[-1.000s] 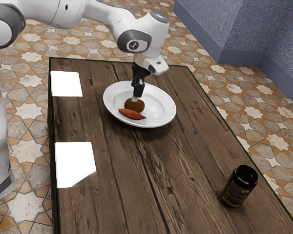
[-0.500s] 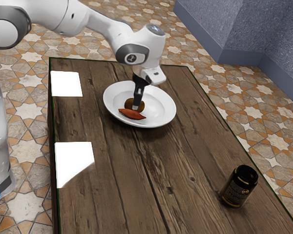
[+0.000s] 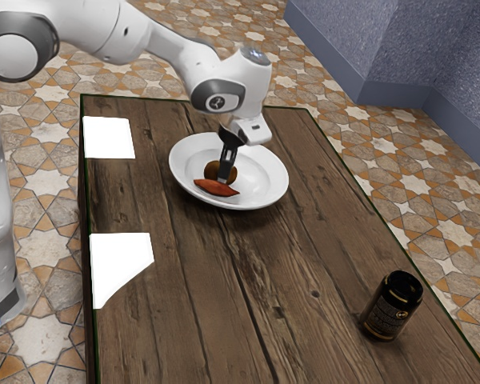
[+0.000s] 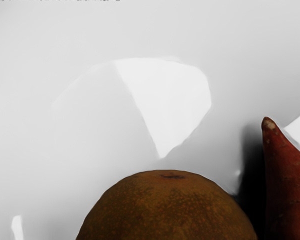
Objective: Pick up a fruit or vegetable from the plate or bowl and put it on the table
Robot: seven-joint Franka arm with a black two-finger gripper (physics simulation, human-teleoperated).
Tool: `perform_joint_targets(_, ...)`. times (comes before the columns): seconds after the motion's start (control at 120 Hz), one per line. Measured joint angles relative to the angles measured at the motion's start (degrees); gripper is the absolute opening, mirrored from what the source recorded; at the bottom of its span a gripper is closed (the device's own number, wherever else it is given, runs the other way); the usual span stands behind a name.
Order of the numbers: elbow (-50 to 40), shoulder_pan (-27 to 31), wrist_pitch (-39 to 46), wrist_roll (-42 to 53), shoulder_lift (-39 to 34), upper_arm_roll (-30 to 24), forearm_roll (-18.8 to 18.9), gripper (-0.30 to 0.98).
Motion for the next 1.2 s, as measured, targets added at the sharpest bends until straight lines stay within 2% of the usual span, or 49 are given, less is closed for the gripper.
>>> perform_joint_targets(0.208,0.1,0.1,0.0,0.4,0.4,0.0,-0.8,0.30)
perform_joint_targets(0.475,4.7,0.2,-6.1,-0.4,-3.6,-1.3,-1.3,0.30)
perform_joint_targets(0.55,7.4,0.6,-8.9,-0.9,-4.3,-5.4,-1.3,0.30)
perform_joint_targets(0.708,10.5,-0.4,-12.8,-2.7,-4.8,-18.8,-1.7,0.30)
perform_joint_targets(0.817,11.0,-0.6,-14.2,-4.4,-4.6,-26.0,-2.5,0.29)
perform_joint_targets(0.9,11.1,-1.0,-14.9,-6.0,-4.3,-30.2,-2.8,0.30)
perform_joint_targets(0.958,12.1,-1.0,-15.6,-6.9,-3.8,-31.6,-3.1,0.40)
perform_joint_targets(1.067,14.7,-0.7,-17.8,-8.6,-2.8,-32.4,-3.2,0.55)
perform_joint_targets(1.2,15.2,-0.5,-19.1,-10.4,-2.1,-32.4,-3.5,0.63)
